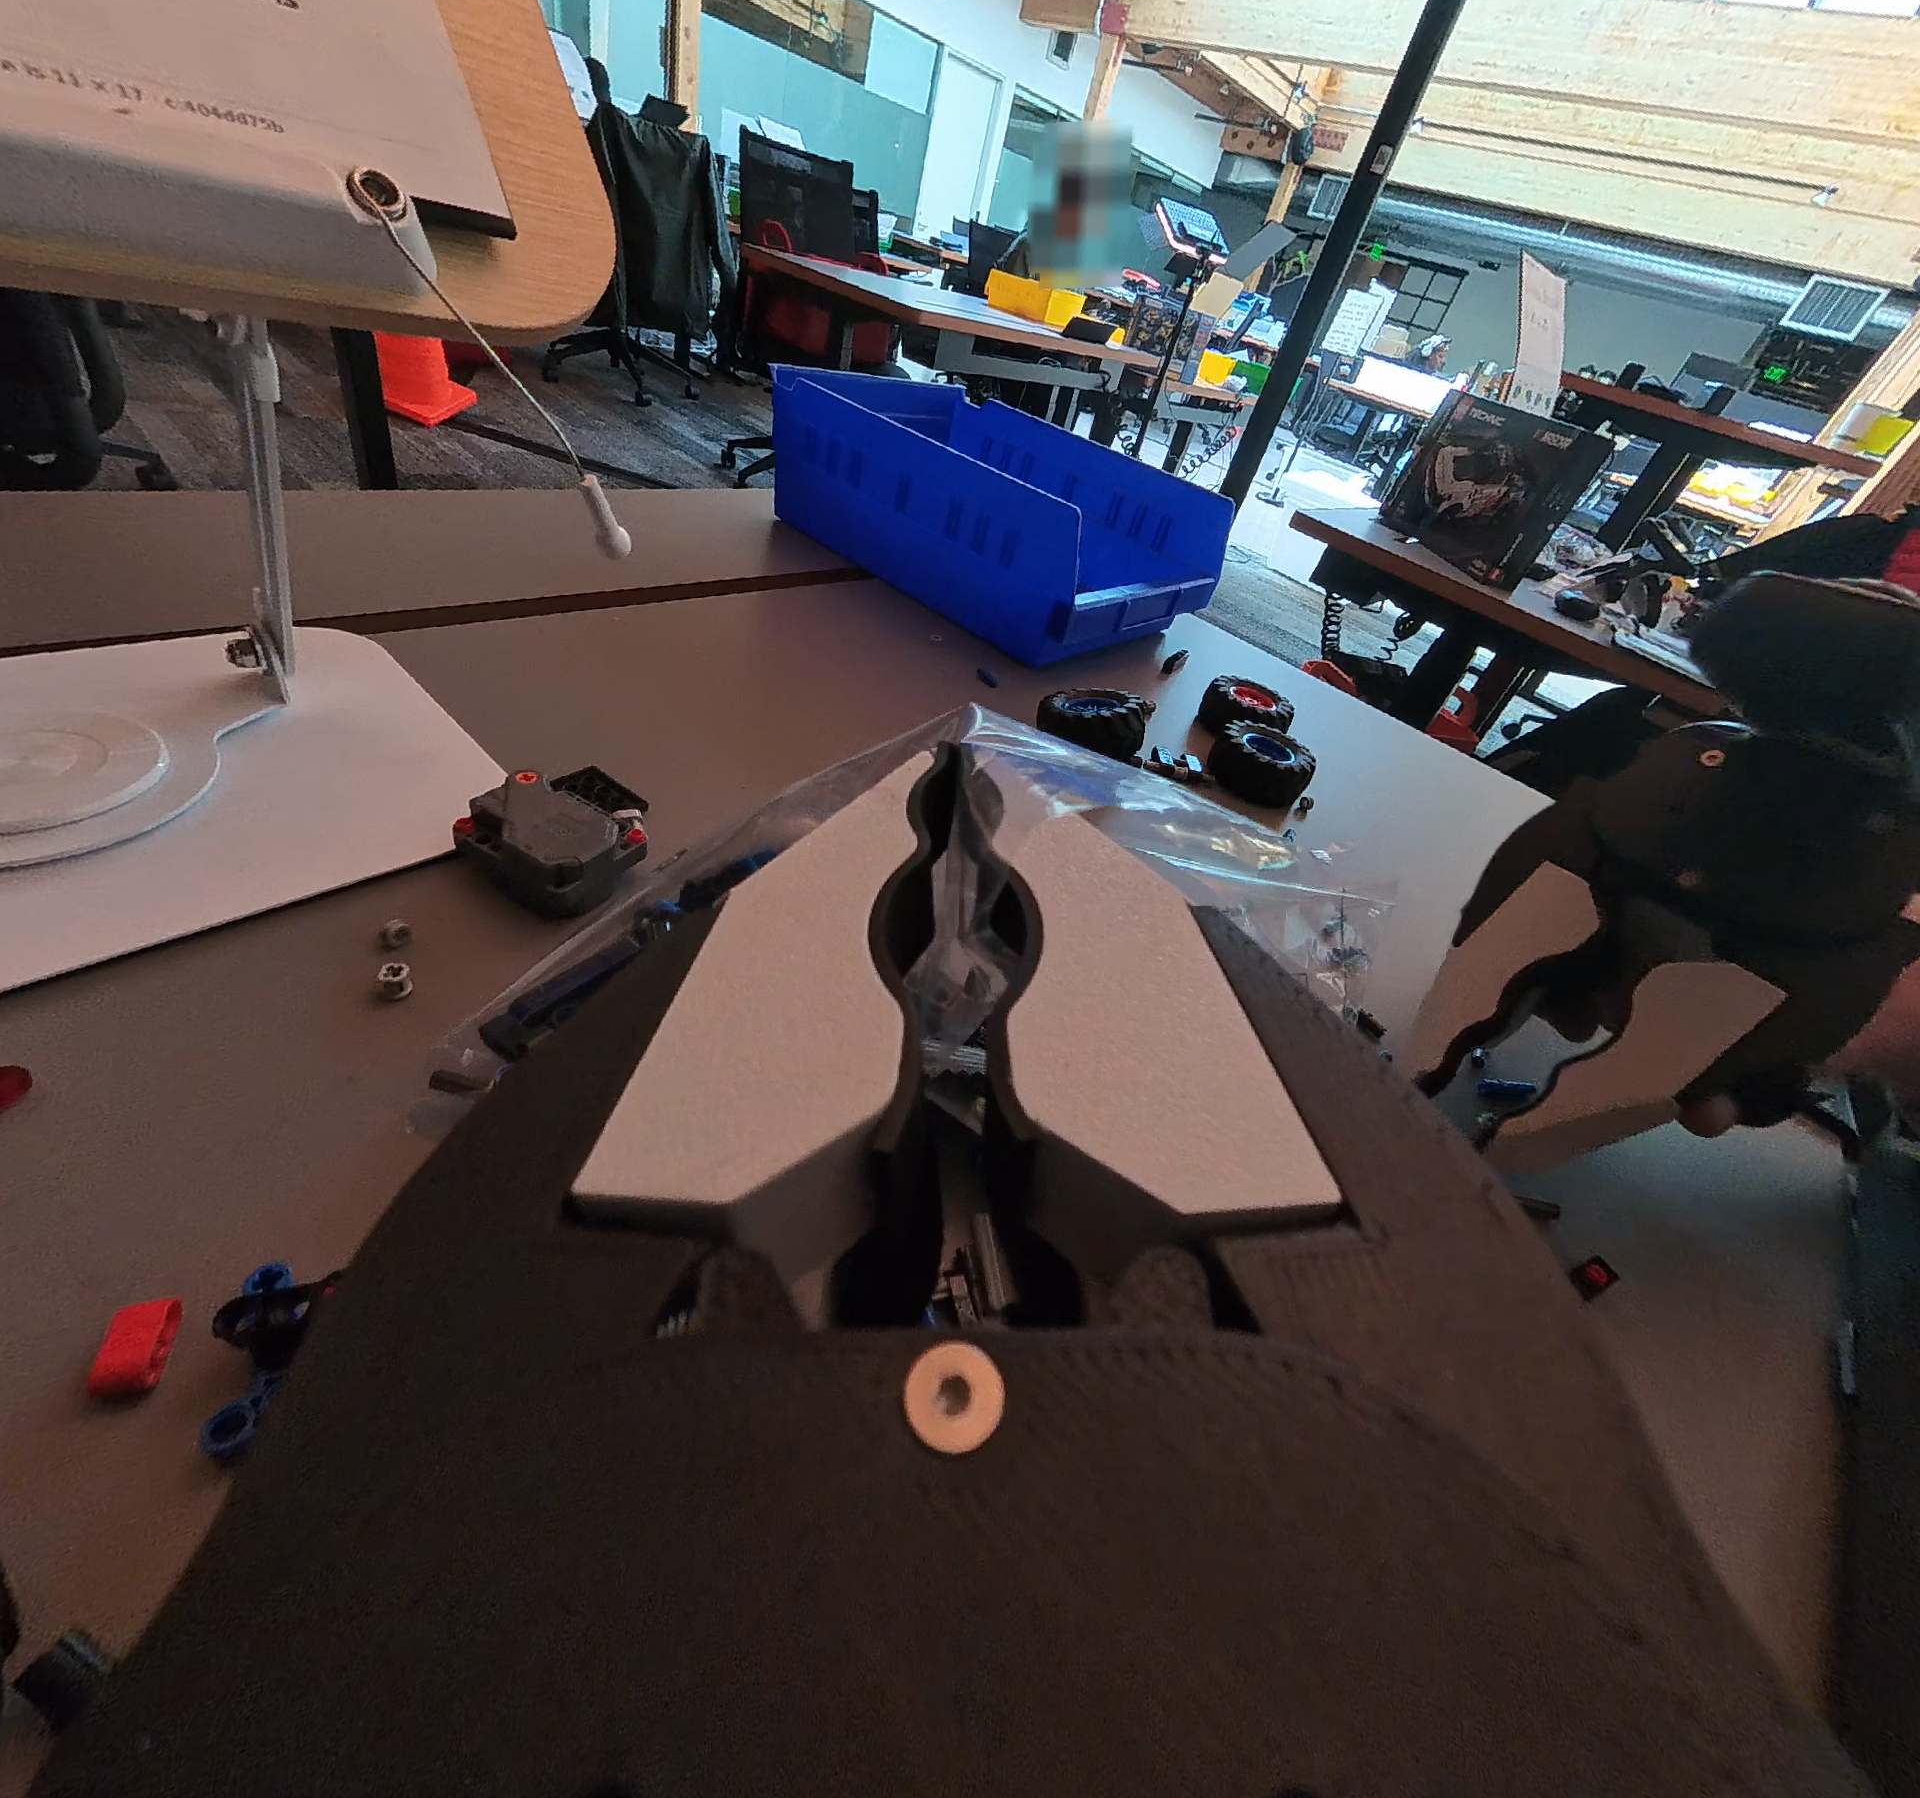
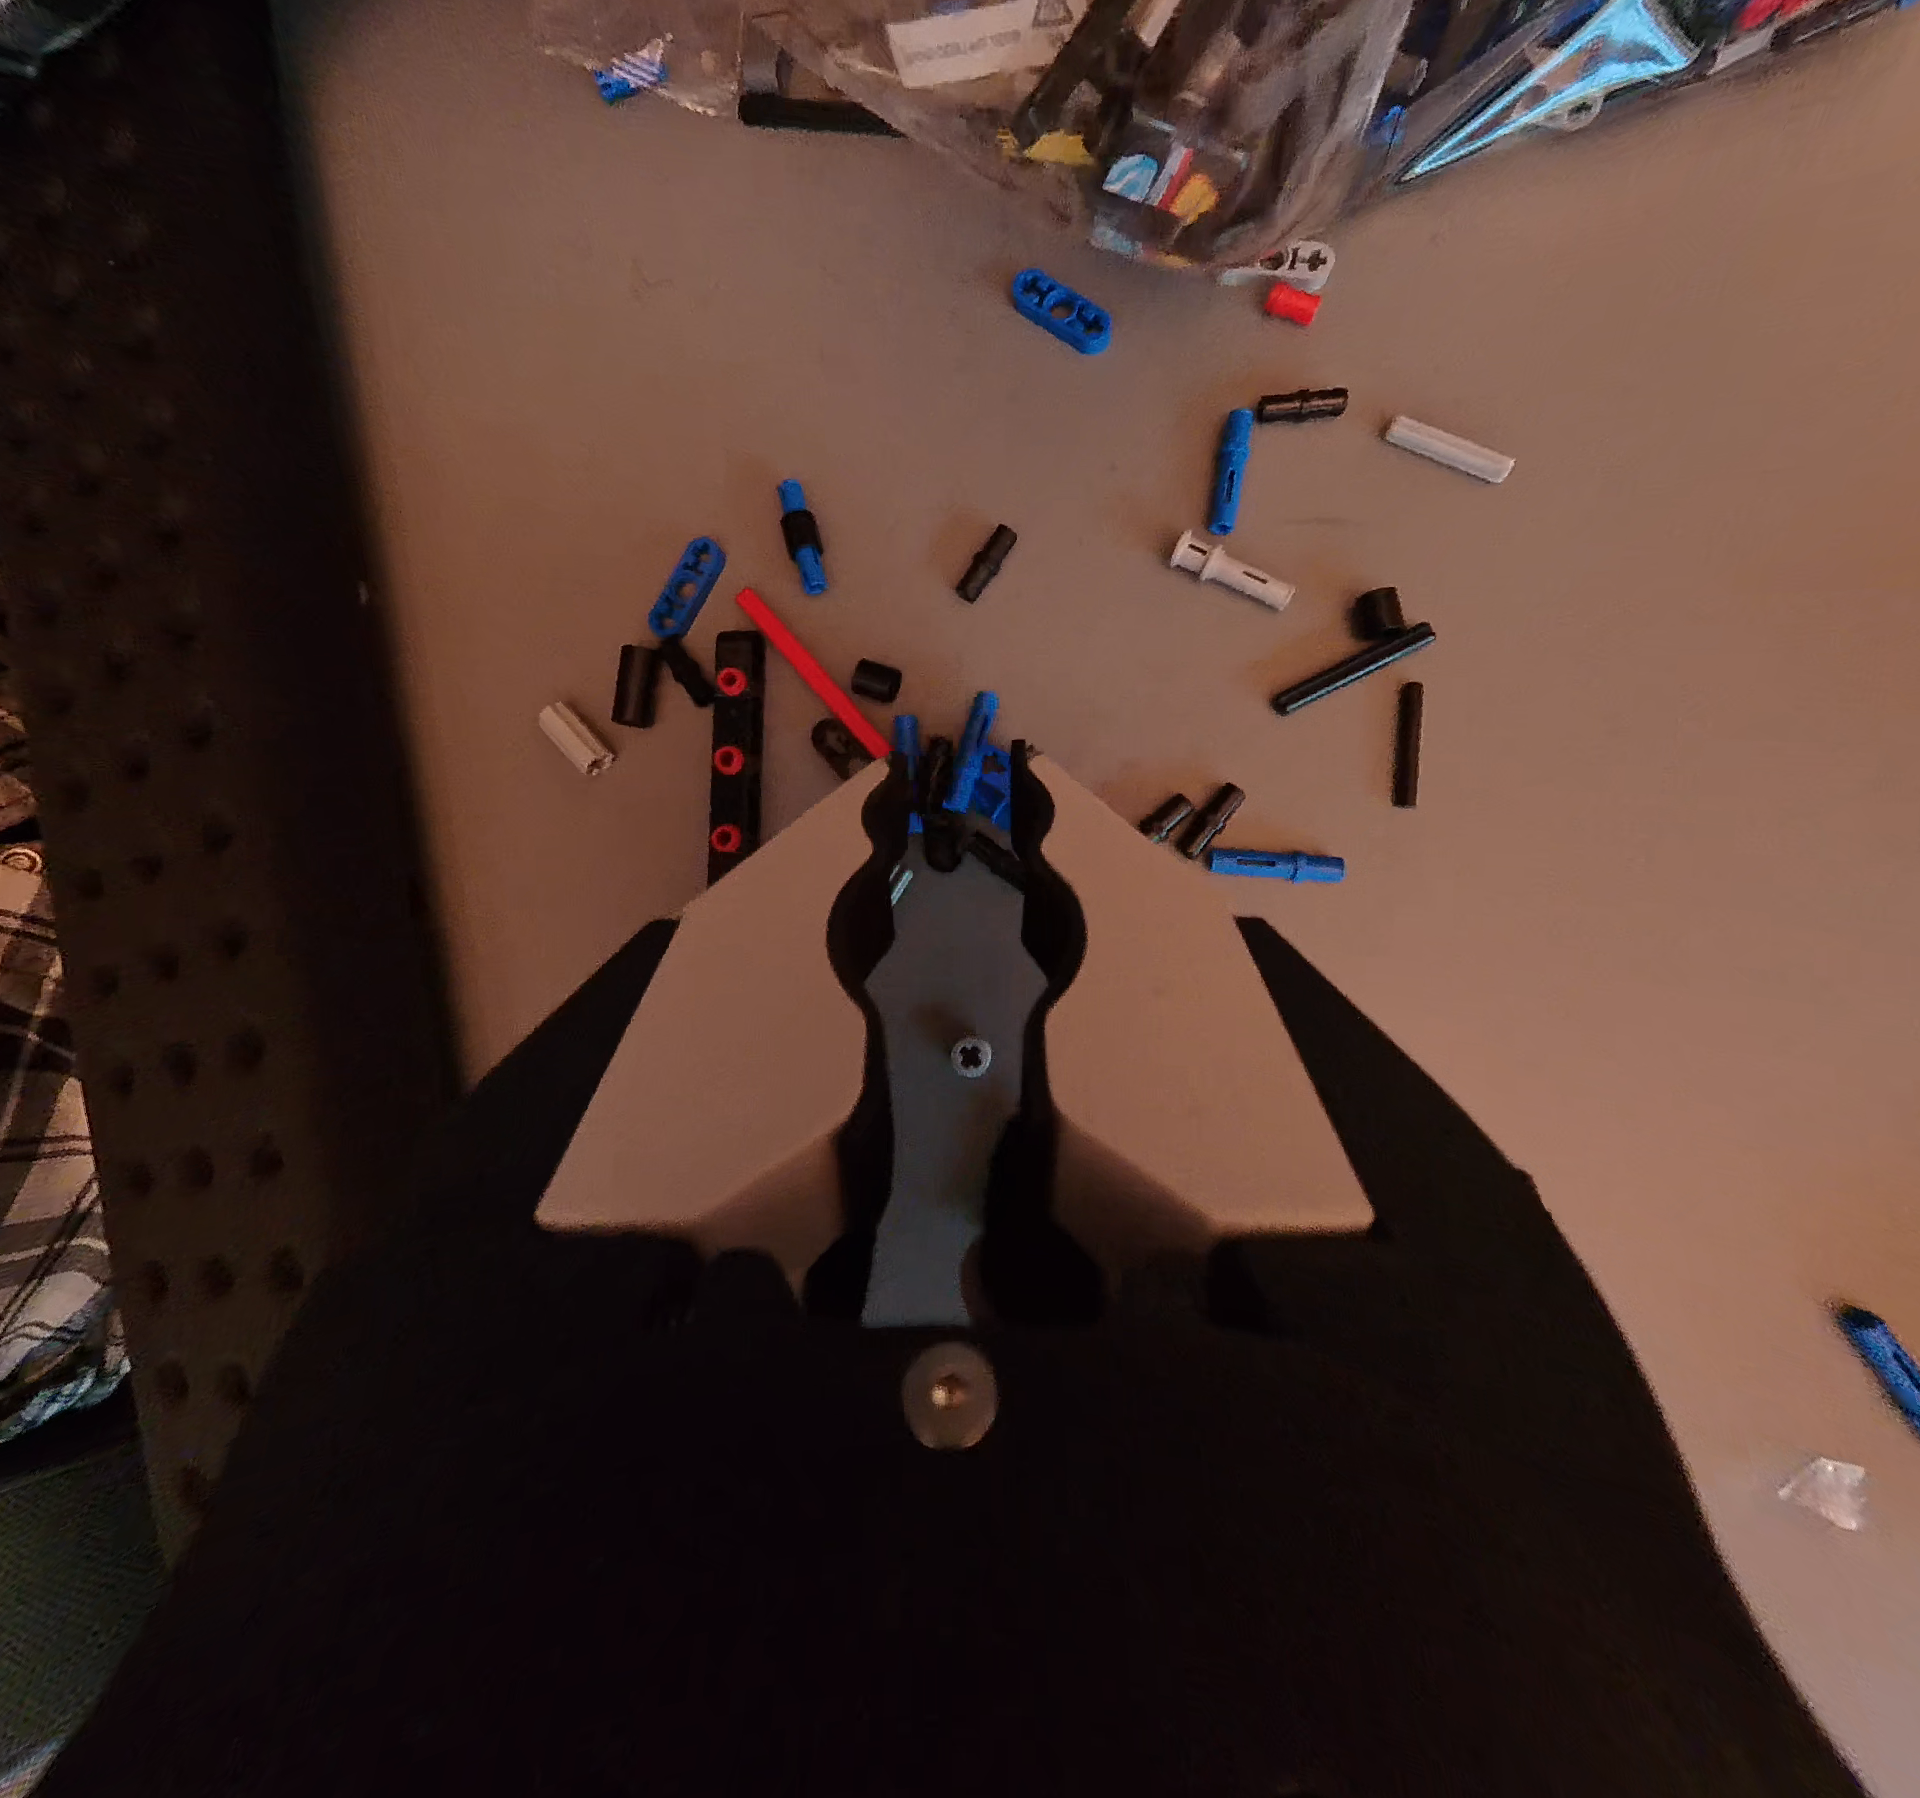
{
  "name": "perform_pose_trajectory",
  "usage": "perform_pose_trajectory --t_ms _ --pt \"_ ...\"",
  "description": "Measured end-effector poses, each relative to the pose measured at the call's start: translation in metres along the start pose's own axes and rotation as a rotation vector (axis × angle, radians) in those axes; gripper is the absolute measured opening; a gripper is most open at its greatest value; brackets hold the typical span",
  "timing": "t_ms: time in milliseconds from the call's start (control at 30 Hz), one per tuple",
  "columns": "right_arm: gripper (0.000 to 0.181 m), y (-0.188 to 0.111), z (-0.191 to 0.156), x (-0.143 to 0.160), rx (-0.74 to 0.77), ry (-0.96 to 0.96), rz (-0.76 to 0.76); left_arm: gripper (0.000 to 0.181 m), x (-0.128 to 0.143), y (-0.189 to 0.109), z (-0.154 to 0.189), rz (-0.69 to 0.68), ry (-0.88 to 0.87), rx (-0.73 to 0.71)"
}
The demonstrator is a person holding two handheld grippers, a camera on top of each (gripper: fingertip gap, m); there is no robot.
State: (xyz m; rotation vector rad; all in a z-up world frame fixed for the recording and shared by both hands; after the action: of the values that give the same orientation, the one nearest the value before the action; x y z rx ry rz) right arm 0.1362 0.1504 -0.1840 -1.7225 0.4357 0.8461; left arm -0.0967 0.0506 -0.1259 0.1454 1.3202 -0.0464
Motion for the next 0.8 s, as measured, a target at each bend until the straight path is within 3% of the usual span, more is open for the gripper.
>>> perform_pose_trajectory --t_ms 633,800 --pt "0.002 0.005 -0.008 0.000 0.001 -0.043 0.014 0.000 0.000 0.000 0.000 0.001 0.000 -0.001" --pt "0.003 -0.010 -0.021 -0.033 -0.023 -0.098 0.149 0.000 0.000 0.000 0.001 0.000 0.001 0.001"
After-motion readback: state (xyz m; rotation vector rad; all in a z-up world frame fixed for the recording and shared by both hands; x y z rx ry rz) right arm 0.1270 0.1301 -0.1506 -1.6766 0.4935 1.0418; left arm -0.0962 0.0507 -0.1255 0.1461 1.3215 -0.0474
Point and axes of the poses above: each gripper's, where its closed fingertips meet, y out along the fingers, x out of its underside, z = x × y across the jaws, the point moved 9 cm from there along -y, back along the fingers, and after that the axes turned 8 degrees about z, right-handed, at the moved point
